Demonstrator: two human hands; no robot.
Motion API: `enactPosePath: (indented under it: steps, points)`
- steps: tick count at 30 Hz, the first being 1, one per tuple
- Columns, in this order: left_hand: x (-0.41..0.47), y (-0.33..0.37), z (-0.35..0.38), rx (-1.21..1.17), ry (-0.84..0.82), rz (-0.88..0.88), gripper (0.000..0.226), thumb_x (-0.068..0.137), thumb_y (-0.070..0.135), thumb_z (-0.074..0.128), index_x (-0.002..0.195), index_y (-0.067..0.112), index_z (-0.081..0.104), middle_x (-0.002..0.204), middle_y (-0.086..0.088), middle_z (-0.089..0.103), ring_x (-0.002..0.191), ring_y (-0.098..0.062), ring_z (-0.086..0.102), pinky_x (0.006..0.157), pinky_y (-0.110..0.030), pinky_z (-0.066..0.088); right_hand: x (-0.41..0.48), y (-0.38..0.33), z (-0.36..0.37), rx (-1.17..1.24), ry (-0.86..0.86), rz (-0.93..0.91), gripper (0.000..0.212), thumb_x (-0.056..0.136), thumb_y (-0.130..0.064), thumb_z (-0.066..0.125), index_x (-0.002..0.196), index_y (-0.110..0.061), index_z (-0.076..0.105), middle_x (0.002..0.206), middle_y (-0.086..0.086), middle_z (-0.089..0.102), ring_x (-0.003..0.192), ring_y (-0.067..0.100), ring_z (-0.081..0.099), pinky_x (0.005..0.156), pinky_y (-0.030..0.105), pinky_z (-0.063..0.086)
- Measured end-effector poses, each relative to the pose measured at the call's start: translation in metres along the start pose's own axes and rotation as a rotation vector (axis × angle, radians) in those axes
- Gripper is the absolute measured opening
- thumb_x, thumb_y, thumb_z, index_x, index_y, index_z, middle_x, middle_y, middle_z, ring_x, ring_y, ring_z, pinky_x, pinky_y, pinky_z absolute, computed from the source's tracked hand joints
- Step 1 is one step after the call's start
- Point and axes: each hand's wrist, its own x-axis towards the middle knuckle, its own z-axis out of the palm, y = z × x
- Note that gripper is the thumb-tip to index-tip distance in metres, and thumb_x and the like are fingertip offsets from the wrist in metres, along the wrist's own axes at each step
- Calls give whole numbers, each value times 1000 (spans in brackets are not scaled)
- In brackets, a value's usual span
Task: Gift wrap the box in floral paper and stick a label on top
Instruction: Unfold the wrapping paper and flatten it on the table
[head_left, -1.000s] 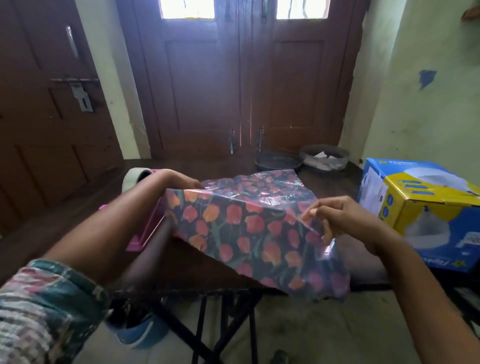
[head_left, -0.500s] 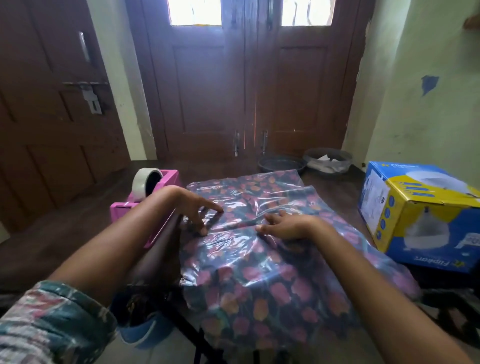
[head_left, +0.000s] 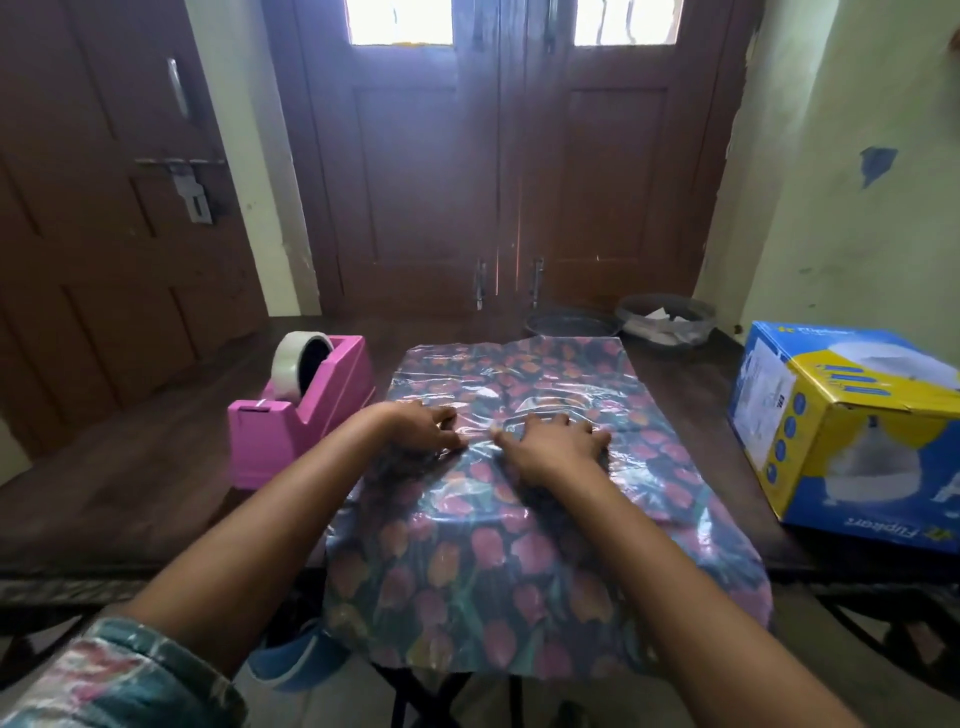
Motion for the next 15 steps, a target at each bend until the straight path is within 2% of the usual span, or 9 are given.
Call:
enactPosePath:
  steps: [2,3,5,7,9,15]
  points:
    - [6,-2,1,-9,7,-22,74,90,62,36,150,29,9,156,-14,10,141,-35,20,115,-39,20,10,12,-4,-9,95,-50,66,92,-61,24,141,-19,36,149,13,30,137,35,21,106,50,17]
    - [10,-3,0,-27,3,-26,74,89,63,37,150,30,9,156,-15,9,141,-35,19,115,-40,19,16,19,-5,-30,108,-93,65,93,-60,25,143,-21,33,152,11,26,140,33,16,108,51,13]
    - [18,-4,-2,-61,-4,-33,73,90,62,37,150,31,8,157,-15,6,143,-35,15,116,-42,16,29,34,-4,-46,31,-154,66,92,-62,25,148,-29,19,157,7,9,144,32,2,111,54,3]
    - [25,-4,-5,-83,-6,-45,73,91,61,37,150,31,7,157,-14,2,143,-35,11,117,-43,13,41,43,-2,9,-75,-146,68,90,-67,23,149,-35,9,158,4,-1,144,32,-4,112,56,-3]
    - [34,-7,-6,-98,7,-50,72,91,60,37,150,31,8,157,-14,1,144,-35,11,117,-43,12,52,46,0,60,-104,-142,69,89,-69,23,148,-37,6,158,2,-5,144,31,-6,112,56,-6]
    - [54,-14,-7,-151,62,-35,69,90,62,36,149,36,11,158,-9,-2,144,-33,8,117,-47,11,70,38,7,79,-36,-94,70,88,-70,21,149,-36,7,158,3,-4,144,32,-7,111,56,-7]
